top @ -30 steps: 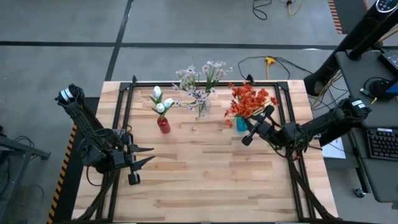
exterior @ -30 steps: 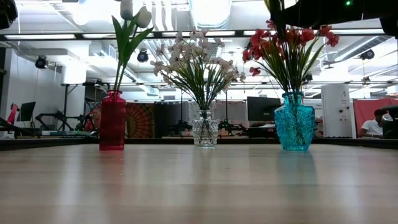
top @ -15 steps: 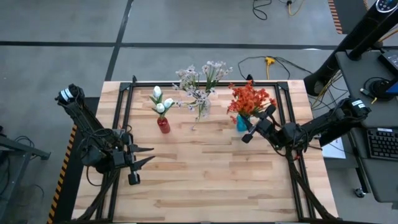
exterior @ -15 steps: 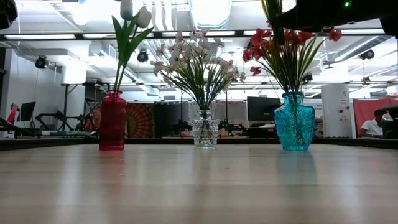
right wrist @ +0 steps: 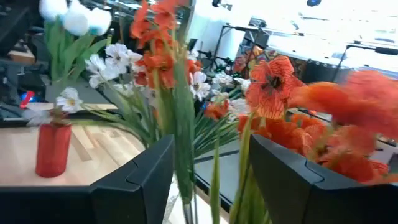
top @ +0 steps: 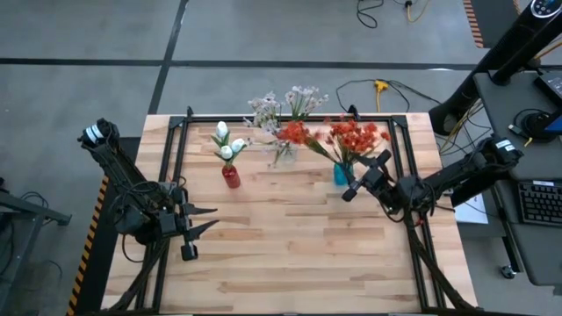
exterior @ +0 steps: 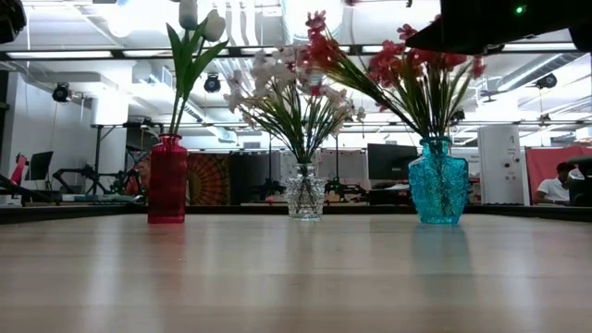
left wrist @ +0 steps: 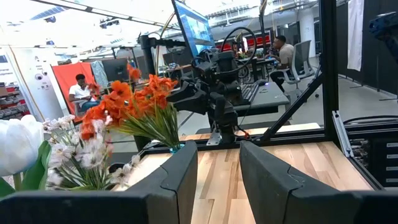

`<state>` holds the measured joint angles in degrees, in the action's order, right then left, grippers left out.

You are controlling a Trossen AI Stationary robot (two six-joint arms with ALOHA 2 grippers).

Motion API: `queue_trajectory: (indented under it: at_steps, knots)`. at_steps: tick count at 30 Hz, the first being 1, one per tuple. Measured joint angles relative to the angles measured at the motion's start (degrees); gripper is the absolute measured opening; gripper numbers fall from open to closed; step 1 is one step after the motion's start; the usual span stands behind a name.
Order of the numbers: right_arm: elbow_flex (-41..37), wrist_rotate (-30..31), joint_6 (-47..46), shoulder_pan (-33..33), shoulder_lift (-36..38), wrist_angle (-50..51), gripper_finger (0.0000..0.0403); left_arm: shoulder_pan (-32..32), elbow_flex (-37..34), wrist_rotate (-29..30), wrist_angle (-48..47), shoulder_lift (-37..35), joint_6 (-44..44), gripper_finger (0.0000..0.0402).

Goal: Sort flowers into vase by color
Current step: Put the orange flowers into the blue vase

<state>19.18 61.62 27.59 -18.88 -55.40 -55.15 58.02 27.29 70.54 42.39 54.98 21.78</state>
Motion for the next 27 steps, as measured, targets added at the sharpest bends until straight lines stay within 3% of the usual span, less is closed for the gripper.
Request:
queue_trajectory:
  at_steps: [16,27]
  knots:
    - [0.8,-0.6,-0.7,-5.6,0.0,2.1,0.0199,0.0,0.0,0.0,0.0,0.0,0.0,0.0105]
    - [23.9,-0.1,-7.3,-5.9,-6.1,37.3,0.0199,0.0,0.0,0.0,0.0,0.0,0.0,0.0105]
